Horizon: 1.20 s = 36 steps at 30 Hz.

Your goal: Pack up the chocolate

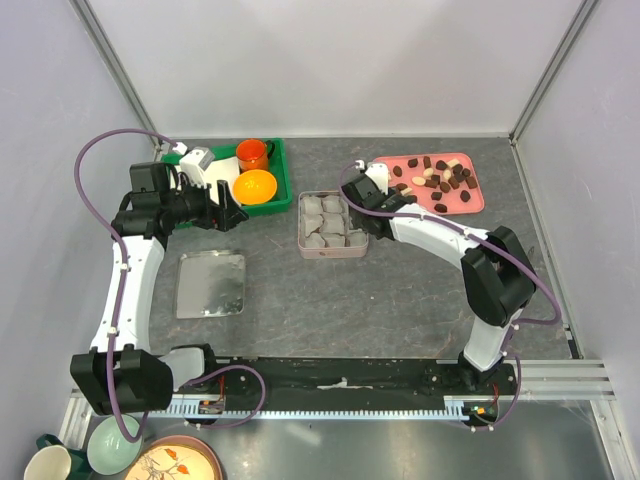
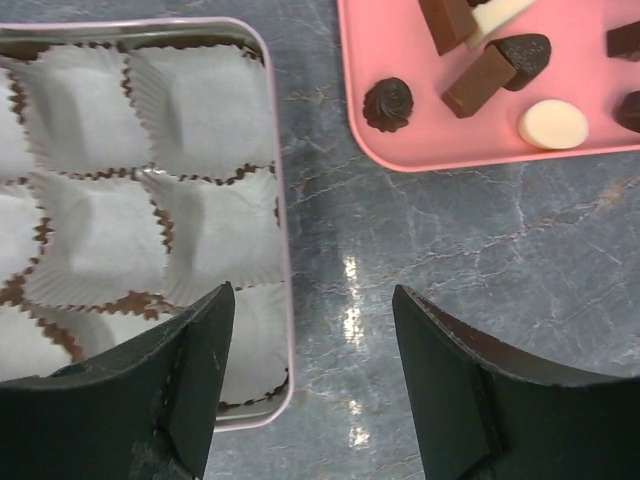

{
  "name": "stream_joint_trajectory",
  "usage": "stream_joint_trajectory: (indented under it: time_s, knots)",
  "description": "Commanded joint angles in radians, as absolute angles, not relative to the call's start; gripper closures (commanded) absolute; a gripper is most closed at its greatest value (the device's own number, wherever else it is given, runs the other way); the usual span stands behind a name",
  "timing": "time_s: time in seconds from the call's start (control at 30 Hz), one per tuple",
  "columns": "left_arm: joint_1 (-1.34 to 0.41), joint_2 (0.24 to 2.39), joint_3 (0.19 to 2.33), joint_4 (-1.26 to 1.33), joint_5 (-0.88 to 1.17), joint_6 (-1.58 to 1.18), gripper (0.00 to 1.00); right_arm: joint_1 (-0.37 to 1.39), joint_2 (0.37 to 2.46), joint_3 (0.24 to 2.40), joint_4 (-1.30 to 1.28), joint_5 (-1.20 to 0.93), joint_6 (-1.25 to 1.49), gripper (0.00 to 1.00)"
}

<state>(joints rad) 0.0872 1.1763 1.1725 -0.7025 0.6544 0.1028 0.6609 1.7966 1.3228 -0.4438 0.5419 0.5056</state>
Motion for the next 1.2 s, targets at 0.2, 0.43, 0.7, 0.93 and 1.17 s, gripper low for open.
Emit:
stream_joint_trajectory:
  time_s: [0.2,0.43,0.7,0.93,1.17]
  knots:
    - [0.086,1.158,1.181,-0.696,0.623,0.132,0.12,0.660,1.810,1.252,-0.367,0.539,0.528,0.38]
    - [0.086,1.141,1.166,-0.696,0.598,0.150,0.12,0.660,1.787,1.158,-0.348,0.500,0.560,0.50]
    - [0.086,1.131,1.144,-0.692,0.581,0.169,0.12,0.664,1.691,1.007,-0.330,0.479,0.609,0.65]
    - [0.086,1.117,1.121,-0.689,0.578,0.179,0.12,0.724,1.533,0.878,-0.370,0.482,0.655,0.66]
    - [0.087,1.091,1.108,-0.692,0.571,0.196,0.12,0.808,1.378,0.727,-0.408,0.480,0.707,0.70]
